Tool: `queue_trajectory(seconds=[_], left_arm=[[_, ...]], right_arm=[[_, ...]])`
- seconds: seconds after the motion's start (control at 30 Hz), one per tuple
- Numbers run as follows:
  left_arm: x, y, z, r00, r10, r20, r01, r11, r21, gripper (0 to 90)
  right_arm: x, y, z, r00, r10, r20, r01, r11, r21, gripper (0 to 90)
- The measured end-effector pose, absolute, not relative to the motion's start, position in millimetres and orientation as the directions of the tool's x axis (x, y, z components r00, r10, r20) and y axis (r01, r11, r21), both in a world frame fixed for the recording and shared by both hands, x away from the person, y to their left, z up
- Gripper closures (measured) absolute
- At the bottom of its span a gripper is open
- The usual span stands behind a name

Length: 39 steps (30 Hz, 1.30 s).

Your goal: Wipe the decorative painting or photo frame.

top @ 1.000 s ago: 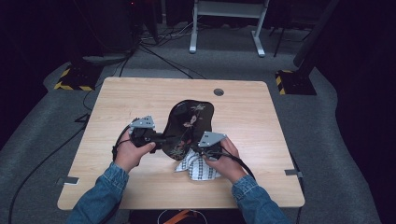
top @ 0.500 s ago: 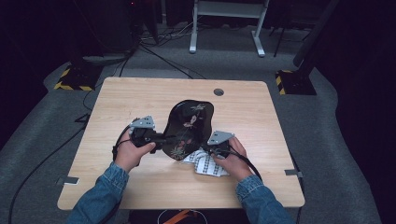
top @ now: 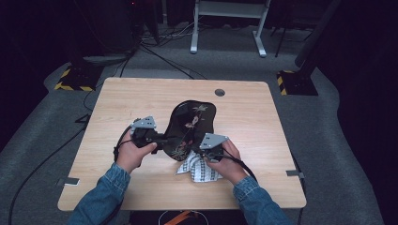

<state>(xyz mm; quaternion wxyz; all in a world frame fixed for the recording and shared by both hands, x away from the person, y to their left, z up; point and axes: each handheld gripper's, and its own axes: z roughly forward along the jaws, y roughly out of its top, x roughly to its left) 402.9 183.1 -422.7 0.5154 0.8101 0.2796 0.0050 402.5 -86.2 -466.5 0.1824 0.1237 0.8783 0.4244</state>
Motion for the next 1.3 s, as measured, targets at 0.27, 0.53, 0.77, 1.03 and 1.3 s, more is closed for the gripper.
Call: queue_trajectory(seconds=[0.27,0.53,0.77,1.03,1.3], left_arm=[[403.1,184.2,-422.7,0.839,0.466,-0.282,0.452,-0.309,0.837,77.9],[403.4,184.5,-422.6,0.839,0.465,-0.282,0.453,-0.311,0.835,78.0],[403.4,184.4,-422.6,0.840,0.463,-0.281,0.452,-0.312,0.836,77.9],[403.2,185.0,-422.7,0.841,0.462,-0.283,0.454,-0.315,0.834,78.0],[403.4,184.8,-422.6,0.839,0.463,-0.285,0.455,-0.313,0.834,78.2]], right_arm=[[394.3,-64.4,-461.5,-0.924,0.308,-0.225,0.008,0.604,0.797,84.9],[398.9,-73.8,-477.2,-0.926,0.310,-0.214,0.042,0.648,0.760,85.1],[404.0,-86.6,-487.4,-0.921,0.332,-0.206,0.071,0.662,0.746,85.1],[408.7,-101.2,-489.1,-0.907,0.365,-0.208,0.096,0.662,0.743,85.1],[415.2,-121.3,-489.4,-0.883,0.414,-0.220,0.125,0.661,0.740,85.0]])
